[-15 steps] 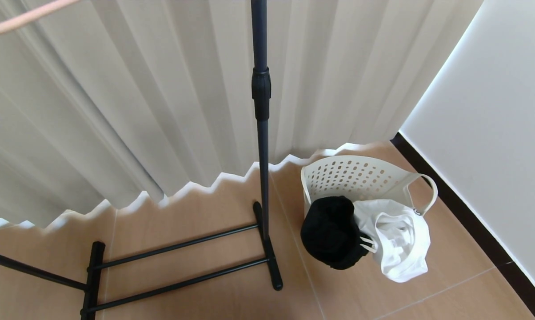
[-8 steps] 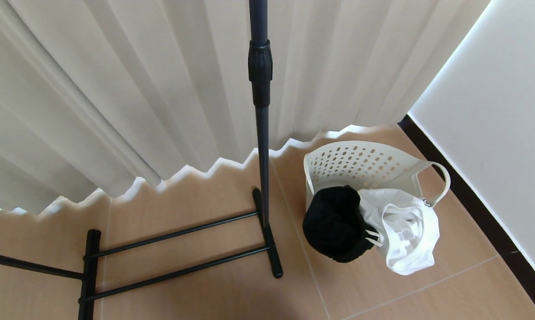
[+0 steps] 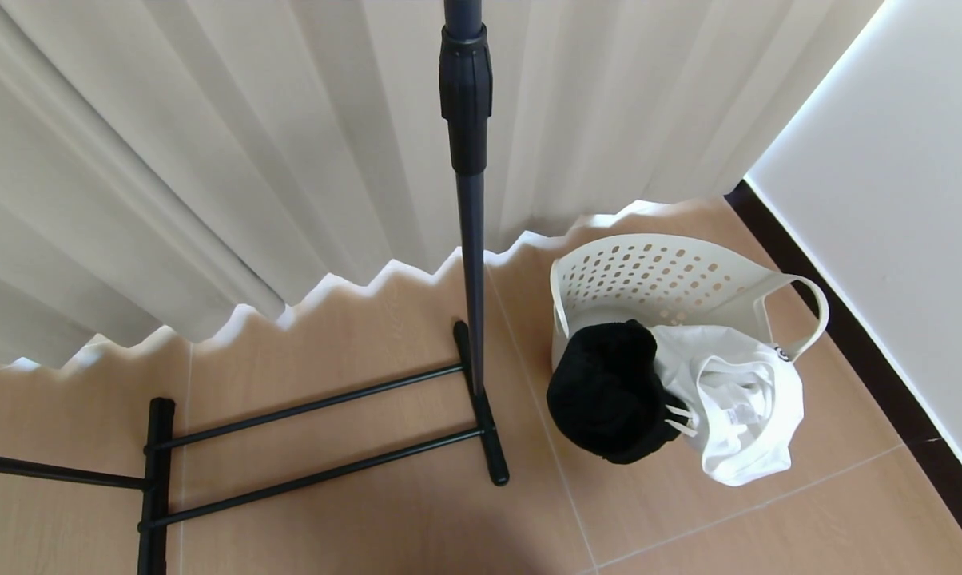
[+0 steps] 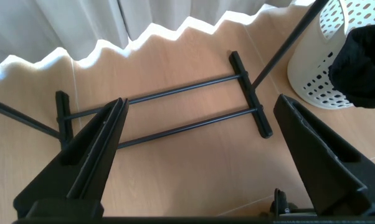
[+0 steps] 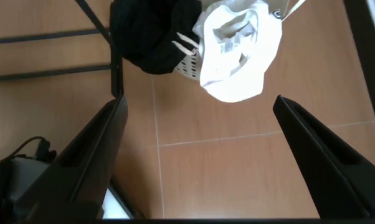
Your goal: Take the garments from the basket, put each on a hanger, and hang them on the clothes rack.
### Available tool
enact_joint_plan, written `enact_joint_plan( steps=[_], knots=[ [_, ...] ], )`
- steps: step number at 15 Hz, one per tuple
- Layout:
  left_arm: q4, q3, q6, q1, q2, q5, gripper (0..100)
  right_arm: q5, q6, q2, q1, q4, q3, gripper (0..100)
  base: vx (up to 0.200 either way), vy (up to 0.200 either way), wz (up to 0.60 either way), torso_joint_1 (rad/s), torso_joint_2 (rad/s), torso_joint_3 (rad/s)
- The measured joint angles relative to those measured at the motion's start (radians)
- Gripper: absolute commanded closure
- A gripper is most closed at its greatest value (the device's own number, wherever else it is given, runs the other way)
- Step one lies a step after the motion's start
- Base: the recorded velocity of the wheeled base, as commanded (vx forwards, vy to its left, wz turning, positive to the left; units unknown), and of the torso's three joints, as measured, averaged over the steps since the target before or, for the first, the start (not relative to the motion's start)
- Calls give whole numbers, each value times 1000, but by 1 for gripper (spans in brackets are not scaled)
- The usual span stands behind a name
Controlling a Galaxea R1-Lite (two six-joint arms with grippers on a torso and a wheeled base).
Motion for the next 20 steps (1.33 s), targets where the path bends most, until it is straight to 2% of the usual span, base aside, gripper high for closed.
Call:
enact_joint_plan(
  steps=[4,7,10,13,17,20],
  knots=[
    [0,0,0,0,0,0,0,0,-27,375,46,-151,-72,0,0,0,0,0,0,0],
    [0,0,0,0,0,0,0,-37,-107,701,123,-211,-222,0,0,0,0,0,0,0],
    [0,0,0,0,0,0,0,-134,-231,1021,208,-238,-415,0,0,0,0,0,0,0],
    [0,0,0,0,0,0,0,-240,-343,1326,264,-249,-661,0,0,0,0,0,0,0],
    [0,0,0,1,0,0,0,-344,-398,1639,294,-254,-985,0,0,0,0,0,0,0],
    [0,0,-1,1,0,0,0,-376,-406,1801,294,-253,-1139,0,0,0,0,0,0,0]
  ],
)
